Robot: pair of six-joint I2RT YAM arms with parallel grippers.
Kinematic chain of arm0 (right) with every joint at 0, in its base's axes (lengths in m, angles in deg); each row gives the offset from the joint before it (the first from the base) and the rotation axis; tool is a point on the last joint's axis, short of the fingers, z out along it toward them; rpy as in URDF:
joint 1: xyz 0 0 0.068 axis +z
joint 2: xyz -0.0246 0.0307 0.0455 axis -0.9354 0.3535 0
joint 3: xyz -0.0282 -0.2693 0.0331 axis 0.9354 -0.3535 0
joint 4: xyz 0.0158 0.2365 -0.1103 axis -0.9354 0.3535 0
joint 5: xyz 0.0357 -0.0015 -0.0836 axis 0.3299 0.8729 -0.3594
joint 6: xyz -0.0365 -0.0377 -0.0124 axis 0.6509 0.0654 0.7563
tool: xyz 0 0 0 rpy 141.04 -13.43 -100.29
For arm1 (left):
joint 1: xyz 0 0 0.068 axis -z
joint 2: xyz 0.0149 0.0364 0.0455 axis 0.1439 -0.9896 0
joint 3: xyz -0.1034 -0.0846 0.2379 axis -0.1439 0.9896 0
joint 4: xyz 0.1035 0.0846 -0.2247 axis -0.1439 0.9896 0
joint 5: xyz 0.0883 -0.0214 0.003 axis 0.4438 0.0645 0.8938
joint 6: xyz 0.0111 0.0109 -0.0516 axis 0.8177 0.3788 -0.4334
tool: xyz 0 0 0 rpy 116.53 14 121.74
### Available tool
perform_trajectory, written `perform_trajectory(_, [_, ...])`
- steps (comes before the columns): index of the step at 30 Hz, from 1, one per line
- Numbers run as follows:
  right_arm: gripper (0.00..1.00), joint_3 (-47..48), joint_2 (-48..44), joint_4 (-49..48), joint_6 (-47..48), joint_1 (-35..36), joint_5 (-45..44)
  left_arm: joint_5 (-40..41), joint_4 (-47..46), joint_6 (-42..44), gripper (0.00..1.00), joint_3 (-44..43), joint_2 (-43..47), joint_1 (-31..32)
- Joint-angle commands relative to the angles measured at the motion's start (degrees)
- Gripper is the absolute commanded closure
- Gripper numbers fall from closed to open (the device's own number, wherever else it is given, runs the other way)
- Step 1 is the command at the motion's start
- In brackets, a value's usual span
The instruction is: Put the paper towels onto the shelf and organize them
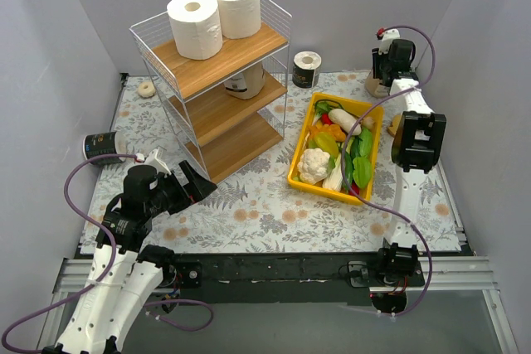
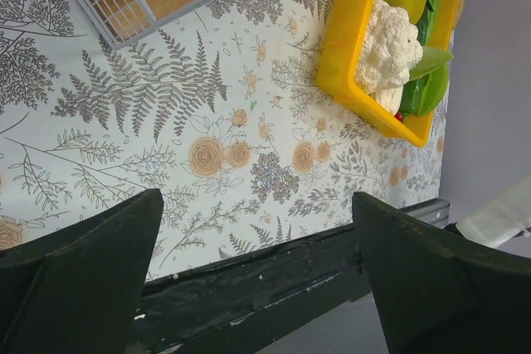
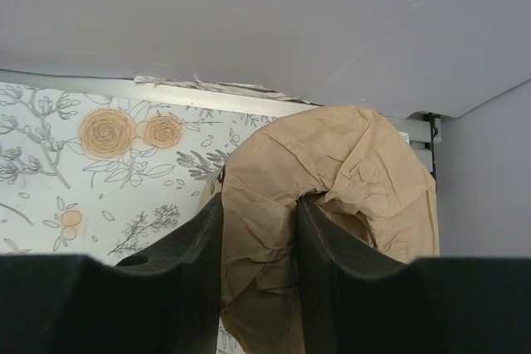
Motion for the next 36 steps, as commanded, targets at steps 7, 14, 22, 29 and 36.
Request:
perform_trajectory(7, [0.74, -11.8, -22.8, -10.5, -3.0, -0.2, 9.1, -1.0, -0.5, 0.5, 0.02, 0.2, 1.8, -0.2])
perform_trajectory(14, [0.74, -33.1, -44.5, -14.1, -13.3, -0.3, 13.0, -2.2, -0.5, 0.5, 0.02, -2.3, 3.6, 0.6])
perform_trajectory(22, [0.73, -65.1, -77.9, -25.7, -32.2, 0.9, 28.9, -9.9, -1.1, -4.1, 0.02, -11.2, 4.4, 1.3])
perform_trajectory(29, [0.73, -77.9, -99.5, -30.9, -45.8, 4.1, 39.1, -20.7, -9.9, -9.0, 0.02, -10.3, 4.7, 2.3])
perform_trajectory(36, [0.73, -85.8, -111.9, -39.9, -58.9, 6.1, 44.3, -28.9, -21.4, -14.6, 0.03, -11.8, 0.5, 2.3])
